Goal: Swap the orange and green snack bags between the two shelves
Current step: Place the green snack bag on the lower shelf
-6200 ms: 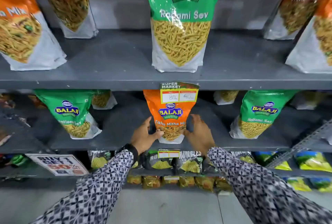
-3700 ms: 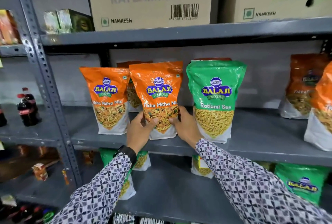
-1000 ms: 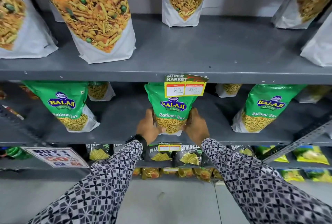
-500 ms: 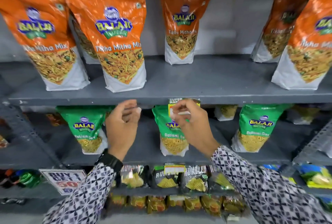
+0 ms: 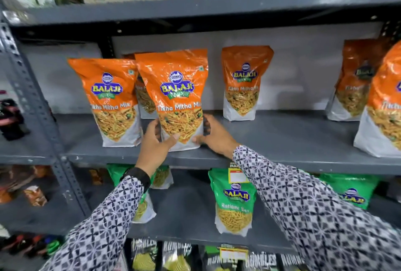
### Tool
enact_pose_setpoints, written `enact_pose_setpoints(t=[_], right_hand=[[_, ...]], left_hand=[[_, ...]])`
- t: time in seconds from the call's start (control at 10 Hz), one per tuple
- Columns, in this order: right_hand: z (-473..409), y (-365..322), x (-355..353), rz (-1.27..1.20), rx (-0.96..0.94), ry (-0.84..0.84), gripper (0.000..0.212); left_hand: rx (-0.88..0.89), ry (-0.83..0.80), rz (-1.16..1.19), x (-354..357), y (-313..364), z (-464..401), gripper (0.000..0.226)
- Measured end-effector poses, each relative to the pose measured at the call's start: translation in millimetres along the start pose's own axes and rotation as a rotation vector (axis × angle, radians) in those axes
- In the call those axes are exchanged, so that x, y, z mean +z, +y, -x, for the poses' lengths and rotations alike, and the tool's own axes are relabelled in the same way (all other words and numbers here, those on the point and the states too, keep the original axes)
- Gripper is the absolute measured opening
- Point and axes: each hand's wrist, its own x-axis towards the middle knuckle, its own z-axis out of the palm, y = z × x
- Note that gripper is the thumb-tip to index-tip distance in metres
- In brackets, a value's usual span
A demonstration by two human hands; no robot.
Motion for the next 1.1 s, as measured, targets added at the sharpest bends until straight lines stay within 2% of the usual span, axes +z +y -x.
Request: enact_pose_setpoints(t=[0.1, 0.3, 0.5, 0.8, 1.0, 1.1], right_hand=[[-2, 5, 3, -0.009, -0.027, 0.041, 0.078], [22, 9, -27, 0.03, -0.013, 0.134, 0.077], [52, 28, -77, 0.049, 0.012, 0.21, 0.07], [82, 55, -123, 0.098, 0.05, 0.311, 0.071], [90, 51, -123, 0.12, 0.042, 0.309, 0.069], [98, 25, -130, 0.13, -0.022, 0.373, 0.069]], left_hand=[[0.02, -0.012, -0.01, 4, 4, -3, 0.066], [0.039, -0.107, -0.035, 23, 6, -6, 0.065], [0.071, -0.188, -0.004, 75, 19, 0, 0.059], [0.078, -0.236, -0.003, 131, 33, 11, 0.067], [0.072, -0.247, -0.043, 130, 37, 18, 0.073], [0.136, -0.195, -0.074, 121, 48, 22, 0.087]])
